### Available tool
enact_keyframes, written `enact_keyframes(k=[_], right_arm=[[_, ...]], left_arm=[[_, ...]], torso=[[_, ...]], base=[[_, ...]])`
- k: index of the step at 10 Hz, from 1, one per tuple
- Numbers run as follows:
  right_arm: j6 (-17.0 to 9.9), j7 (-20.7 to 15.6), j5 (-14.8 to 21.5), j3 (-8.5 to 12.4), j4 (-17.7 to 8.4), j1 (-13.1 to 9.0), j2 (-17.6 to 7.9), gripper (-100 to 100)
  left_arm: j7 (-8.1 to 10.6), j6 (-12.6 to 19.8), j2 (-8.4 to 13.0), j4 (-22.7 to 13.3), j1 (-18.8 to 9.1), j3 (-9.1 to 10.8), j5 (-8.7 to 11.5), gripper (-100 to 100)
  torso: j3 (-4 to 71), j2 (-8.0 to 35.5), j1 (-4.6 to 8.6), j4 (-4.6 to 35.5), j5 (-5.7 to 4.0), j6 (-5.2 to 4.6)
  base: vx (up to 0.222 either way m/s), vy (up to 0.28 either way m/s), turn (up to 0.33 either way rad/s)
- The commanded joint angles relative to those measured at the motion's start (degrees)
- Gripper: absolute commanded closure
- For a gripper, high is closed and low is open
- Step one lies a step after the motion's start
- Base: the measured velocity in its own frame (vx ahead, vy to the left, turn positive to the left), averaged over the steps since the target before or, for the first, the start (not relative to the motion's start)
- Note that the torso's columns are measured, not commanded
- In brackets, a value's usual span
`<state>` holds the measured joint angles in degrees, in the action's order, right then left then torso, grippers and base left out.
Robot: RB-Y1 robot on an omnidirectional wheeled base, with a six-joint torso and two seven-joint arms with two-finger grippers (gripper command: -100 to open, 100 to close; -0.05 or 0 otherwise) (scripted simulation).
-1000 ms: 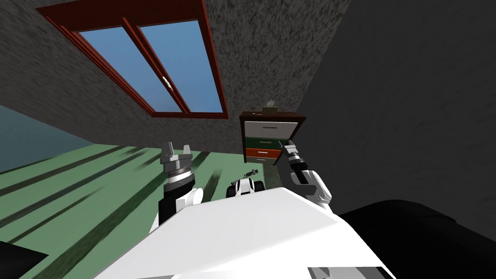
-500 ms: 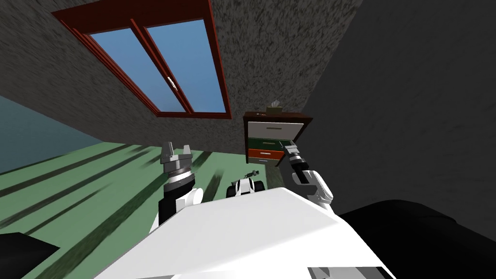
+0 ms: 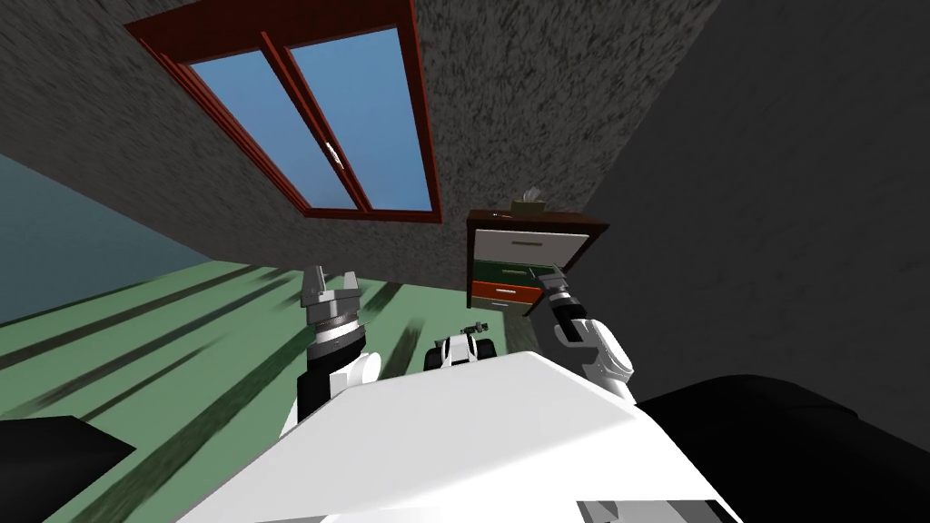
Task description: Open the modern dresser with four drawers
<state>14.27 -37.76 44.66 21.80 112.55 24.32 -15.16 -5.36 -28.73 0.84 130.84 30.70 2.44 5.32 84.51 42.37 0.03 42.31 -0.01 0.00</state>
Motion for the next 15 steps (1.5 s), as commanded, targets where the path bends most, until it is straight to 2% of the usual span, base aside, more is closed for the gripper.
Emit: enact_keyframes(k=[1, 4, 5, 8, 9, 15], right_arm=[[-0.8, -2.4, 2.3, 1.4, -1.0, 0.1, -0.6, -100], [-2.7, -8.3, 8.1, 5.1, -4.5, -0.5, -2.7, -100], [-2.7, -8.6, 8.3, 5.1, -4.5, -0.5, -2.7, -100], [-4.5, -13.9, 13.6, 8.5, -7.6, -1.0, -5.0, -100], [-4.5, -14.4, 13.9, 8.5, -7.6, -1.0, -5.0, -100], [-7.1, -22.8, 22.2, 13.5, -11.8, -1.7, -9.2, -100]], left_arm=[[0.0, 0.0, 0.0, 0.0, 0.0, 0.0, 0.0, 0], [0.0, 0.0, 0.0, 0.0, 0.0, -0.01, 0.0, 0], [0.0, 0.0, 0.0, 0.0, 0.0, -0.01, 0.0, 0], [0.0, 0.0, 0.0, 0.0, 0.0, 0.0, 0.0, 0], [0.0, 0.0, 0.0, 0.0, 0.0, 0.0, 0.0, 0], [0.0, 0.0, 0.0, 0.0, 0.0, 0.0, 0.0, 0]], torso=[[0.0, -0.1, -0.01, 0.0, 0.01, 0.0], [0.2, -0.3, -0.21, -0.1, 0.07, -0.01], [0.1, -0.2, -0.08, -0.1, 0.04, 0.0], [0.0, 0.1, 0.06, 0.0, -0.02, -0.01], [0.1, -0.1, -0.06, 0.0, 0.02, 0.0], [0.1, -0.1, -0.03, 0.0, 0.01, 0.0]], base=[[0.063, 0.075, 0.091], [0.132, 0.146, 0.131], [0.095, 0.103, 0.07], [0.079, 0.084, 0.096], [0.081, 0.072, 0.04], [0.09, 0.074, 0.082]])
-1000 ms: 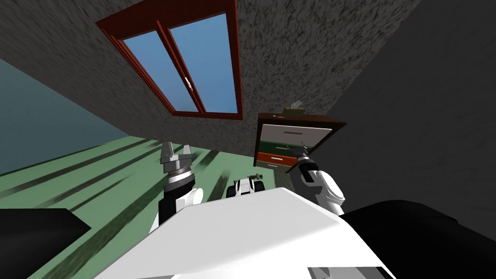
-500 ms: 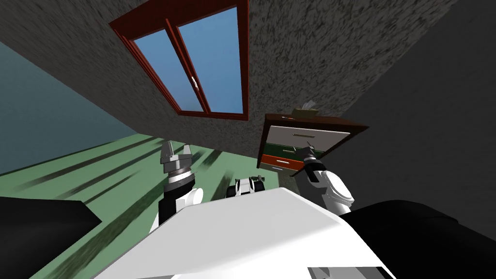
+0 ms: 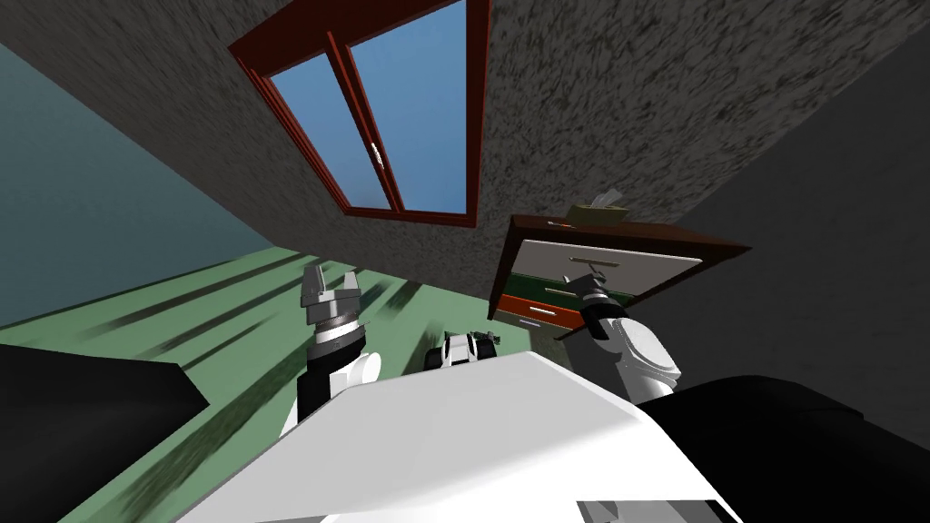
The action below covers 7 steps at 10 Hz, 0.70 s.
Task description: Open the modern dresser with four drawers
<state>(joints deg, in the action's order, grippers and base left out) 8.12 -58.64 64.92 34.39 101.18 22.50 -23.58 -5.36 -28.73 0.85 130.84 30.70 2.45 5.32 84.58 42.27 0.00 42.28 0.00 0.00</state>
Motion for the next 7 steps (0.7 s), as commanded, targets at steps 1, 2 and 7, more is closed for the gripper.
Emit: enact_keyframes(k=[1, 2, 7], right_arm=[[-1.2, -2.8, 2.8, 1.4, -0.8, 0.0, -1.3, -100], [-1.6, -4.1, 4.0, 2.2, -1.3, -0.1, -2.1, -100], [-1.1, -4.0, 3.8, 3.0, -2.3, -0.3, -3.1, 100]], left_arm=[[0.0, 0.0, 0.0, 0.0, 0.0, 0.0, 0.0, 0], [0.0, 0.0, 0.0, 0.0, 0.0, 0.0, 0.0, 0], [0.0, 0.0, 0.0, 0.0, 0.0, 0.01, 0.0, 0]], torso=[[0.0, 0.1, 0.02, 0.0, 0.0, 0.0], [-0.1, 0.1, 0.05, 0.0, -0.01, -0.01], [0.0, 0.0, 0.06, 0.0, -0.03, 0.01]], base=[[0.065, 0.053, 0.051], [0.063, 0.061, 0.063], [0.041, 0.008, 0.01]])
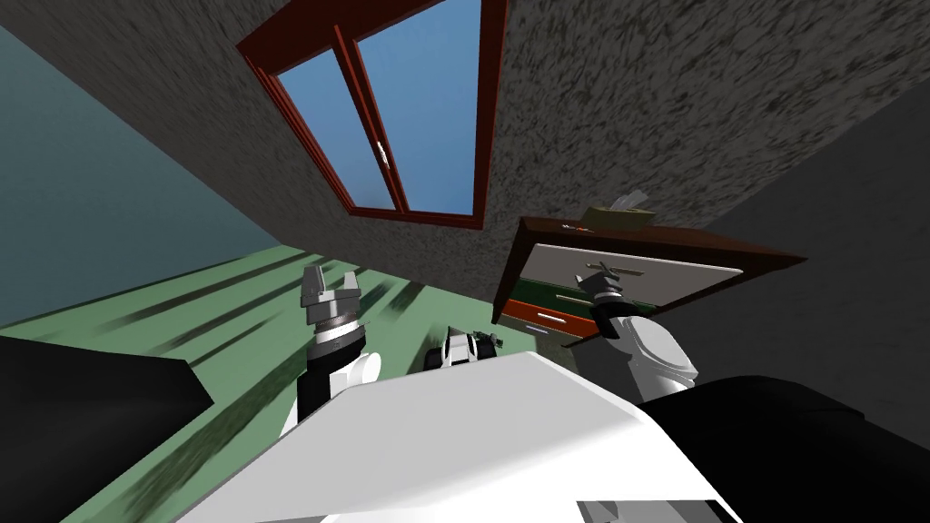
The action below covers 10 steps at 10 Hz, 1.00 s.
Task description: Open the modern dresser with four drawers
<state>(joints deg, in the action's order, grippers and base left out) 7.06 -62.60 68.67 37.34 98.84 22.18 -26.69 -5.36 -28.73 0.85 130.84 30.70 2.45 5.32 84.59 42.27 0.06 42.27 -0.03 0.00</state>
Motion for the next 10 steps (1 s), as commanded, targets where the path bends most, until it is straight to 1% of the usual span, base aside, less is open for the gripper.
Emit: enact_keyframes(k=[1, 4, 5, 6, 10], right_arm=[[0.4, 0.3, -0.2, 0.1, 0.5, 0.4, -0.3, 100], [0.8, 0.7, -0.5, 0.2, 1.0, 1.0, -0.6, 100], [0.7, 0.6, -0.4, 0.2, 0.8, 0.8, -0.6, 100], [0.8, 2.2, -0.5, 0.1, 0.8, 2.0, -2.4, -100], [0.9, 6.1, -0.8, -0.1, 0.5, 4.9, -6.9, -100]], left_arm=[[0.0, 0.0, 0.0, 0.0, 0.0, 0.0, 0.0, 0], [0.0, 0.0, 0.0, 0.0, 0.0, -0.02, 0.0, 0], [0.0, 0.0, 0.0, 0.0, 0.0, -0.02, 0.0, 0], [0.0, 0.0, 0.0, 0.0, 0.0, -0.01, 0.0, 0], [0.0, 0.0, 0.0, 0.0, 0.0, 0.0, 0.0, 0]], torso=[[-0.1, 0.1, -0.04, 0.0, -0.03, 0.04], [-0.1, 0.1, -0.18, 0.1, 0.06, 0.0], [0.0, 0.0, -0.08, 0.0, 0.04, 0.0], [0.1, -0.3, 0.13, -0.1, -0.02, 0.02], [0.0, 0.0, -0.08, 0.0, 0.04, 0.0]], base=[[-0.13, 0.059, -0.064], [-0.157, 0.106, -0.046], [-0.072, 0.045, -0.017], [0.008, 0.008, -0.01], [0.065, -0.004, -0.011]])
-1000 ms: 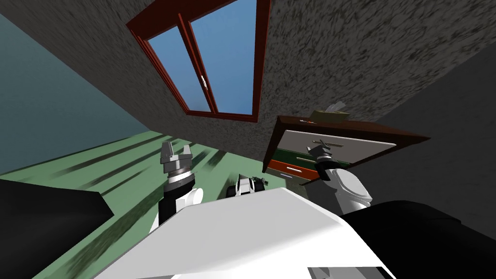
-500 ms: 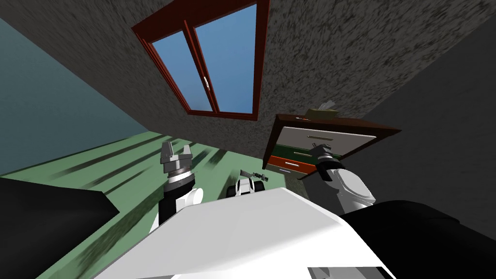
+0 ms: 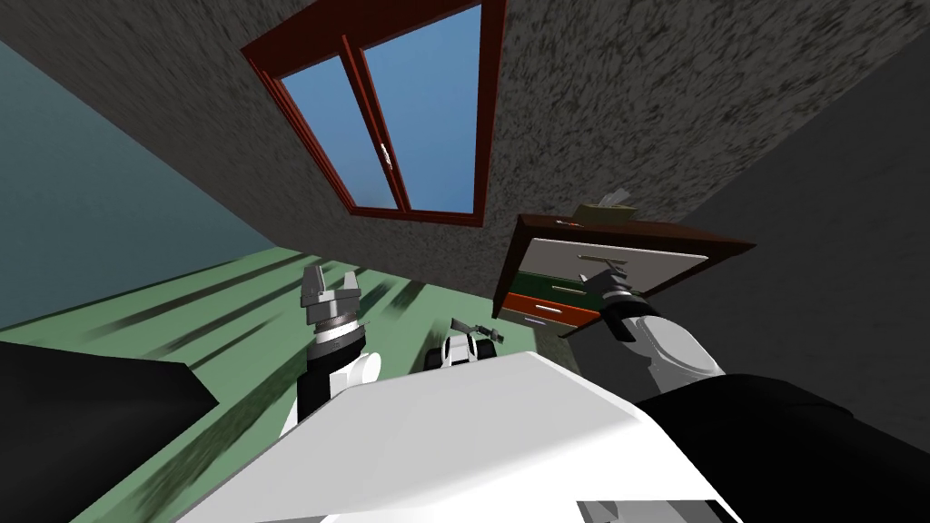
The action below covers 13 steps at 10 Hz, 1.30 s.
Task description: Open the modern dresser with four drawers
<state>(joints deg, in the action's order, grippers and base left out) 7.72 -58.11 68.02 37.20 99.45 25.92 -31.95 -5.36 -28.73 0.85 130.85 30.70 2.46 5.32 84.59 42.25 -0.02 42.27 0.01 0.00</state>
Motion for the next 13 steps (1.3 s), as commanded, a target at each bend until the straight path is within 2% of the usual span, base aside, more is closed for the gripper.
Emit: enact_keyframes(k=[1, 13], right_arm=[[0.2, 2.6, -0.2, 0.0, -0.2, 1.9, -2.7, -100], [0.5, 14.3, -1.2, -0.9, -1.3, 10.4, -15.9, -100]], left_arm=[[0.0, 0.0, 0.0, 0.0, 0.0, 0.0, 0.0, 0], [0.0, 0.0, 0.0, 0.0, 0.0, 0.0, 0.0, 0]], torso=[[-0.1, 0.1, -0.04, 0.0, 0.01, -0.01], [0.0, 0.0, 0.02, 0.0, -0.01, 0.0]], base=[[0.056, 0.006, -0.012], [0.05, 0.0, -0.01]])
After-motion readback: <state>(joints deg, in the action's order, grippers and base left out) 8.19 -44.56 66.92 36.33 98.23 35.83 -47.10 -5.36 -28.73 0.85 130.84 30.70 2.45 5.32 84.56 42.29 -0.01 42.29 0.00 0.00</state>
